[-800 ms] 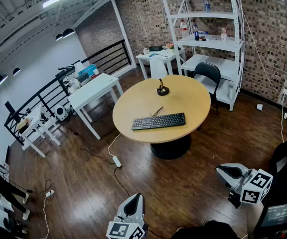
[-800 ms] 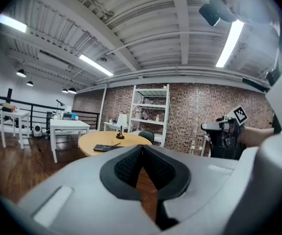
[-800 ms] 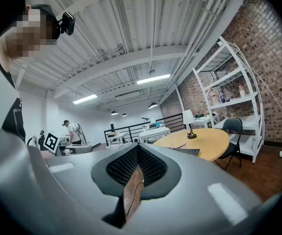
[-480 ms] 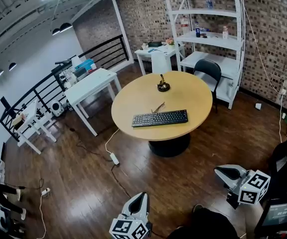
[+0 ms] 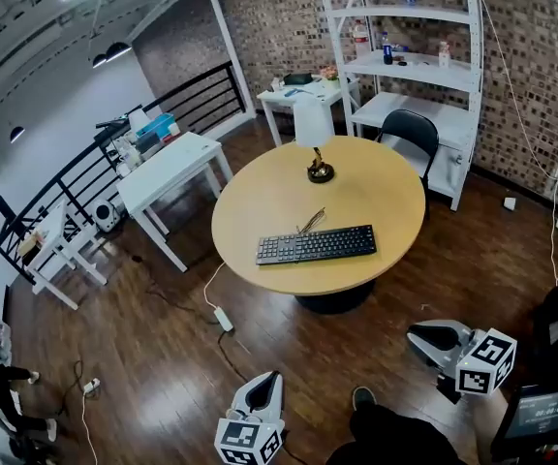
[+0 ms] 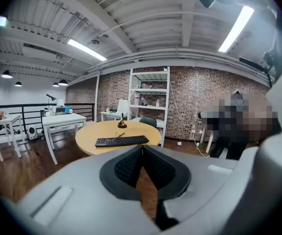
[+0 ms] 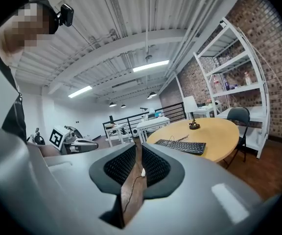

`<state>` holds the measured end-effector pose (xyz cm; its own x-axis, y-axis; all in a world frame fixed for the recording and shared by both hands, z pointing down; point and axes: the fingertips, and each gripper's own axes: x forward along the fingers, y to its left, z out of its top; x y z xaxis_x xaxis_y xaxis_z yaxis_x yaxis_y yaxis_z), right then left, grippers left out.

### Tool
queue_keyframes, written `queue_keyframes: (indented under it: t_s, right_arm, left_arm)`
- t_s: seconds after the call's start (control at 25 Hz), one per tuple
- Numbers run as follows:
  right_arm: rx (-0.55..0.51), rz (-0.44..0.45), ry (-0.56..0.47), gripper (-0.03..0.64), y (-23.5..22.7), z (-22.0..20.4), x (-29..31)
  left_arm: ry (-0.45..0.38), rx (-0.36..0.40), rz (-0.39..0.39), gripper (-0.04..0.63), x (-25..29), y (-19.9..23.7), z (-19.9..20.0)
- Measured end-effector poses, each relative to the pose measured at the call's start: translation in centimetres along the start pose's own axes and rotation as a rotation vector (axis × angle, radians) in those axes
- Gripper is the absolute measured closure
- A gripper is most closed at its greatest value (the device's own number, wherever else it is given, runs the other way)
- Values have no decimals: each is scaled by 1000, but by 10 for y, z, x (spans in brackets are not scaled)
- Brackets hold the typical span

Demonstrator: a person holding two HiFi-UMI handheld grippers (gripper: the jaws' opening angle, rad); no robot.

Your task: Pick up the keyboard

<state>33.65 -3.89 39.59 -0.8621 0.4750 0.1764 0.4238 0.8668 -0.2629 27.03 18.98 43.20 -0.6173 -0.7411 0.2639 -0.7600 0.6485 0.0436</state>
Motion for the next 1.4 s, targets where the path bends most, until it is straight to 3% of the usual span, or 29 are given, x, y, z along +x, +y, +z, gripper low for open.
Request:
queue_keyframes:
  t_s: [0.28, 0.52, 0.76, 1.12, 1.4]
  right_arm:
    - [39, 32, 18, 560, -80, 28, 77]
    - [64, 48, 28, 557, -126, 45, 113]
    - [70, 55, 34, 557, -142, 50, 156]
    - [122, -42, 7, 554, -153, 53, 238]
    - [217, -166, -47, 548, -156, 56, 313]
  left_arm:
    - [99, 136, -47, 557, 103, 52, 34]
    - [92, 100, -82, 538, 161, 73, 61]
    - [106, 87, -105, 538, 198, 109, 60]
    - [123, 144, -307, 525, 262, 175, 69]
    - [170, 243, -499, 523, 315, 240, 75]
